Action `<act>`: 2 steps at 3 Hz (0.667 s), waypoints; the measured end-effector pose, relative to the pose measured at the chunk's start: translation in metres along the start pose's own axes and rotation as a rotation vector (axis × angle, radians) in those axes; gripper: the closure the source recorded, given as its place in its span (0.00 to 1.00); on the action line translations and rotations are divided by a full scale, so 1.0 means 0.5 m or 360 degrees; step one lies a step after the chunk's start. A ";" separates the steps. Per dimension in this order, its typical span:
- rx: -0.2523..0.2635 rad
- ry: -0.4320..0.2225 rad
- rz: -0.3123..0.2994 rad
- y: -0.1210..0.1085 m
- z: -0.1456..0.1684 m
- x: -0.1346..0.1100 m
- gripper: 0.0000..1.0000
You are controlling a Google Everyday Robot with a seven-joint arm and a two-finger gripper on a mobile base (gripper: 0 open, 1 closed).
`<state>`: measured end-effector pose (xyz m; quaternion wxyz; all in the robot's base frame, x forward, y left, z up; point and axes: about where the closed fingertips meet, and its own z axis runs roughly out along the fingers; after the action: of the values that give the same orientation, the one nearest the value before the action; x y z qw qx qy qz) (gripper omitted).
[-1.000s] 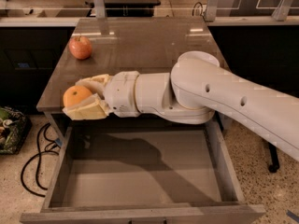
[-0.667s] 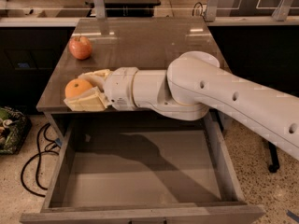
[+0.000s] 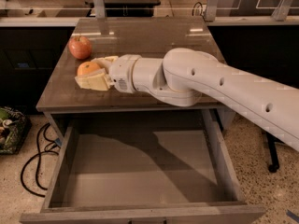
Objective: Pick orange from top drawer and place on counter
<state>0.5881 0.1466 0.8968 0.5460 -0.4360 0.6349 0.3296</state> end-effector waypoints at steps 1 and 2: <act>0.0147 0.0065 0.0034 -0.073 0.022 0.019 1.00; 0.0251 0.0138 0.0077 -0.134 0.027 0.054 1.00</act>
Offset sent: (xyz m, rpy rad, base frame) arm 0.1032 -0.0460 -0.0465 -0.1038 0.0877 -0.2687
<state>0.6543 0.1262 0.8719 0.5427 -0.3899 0.6923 0.2725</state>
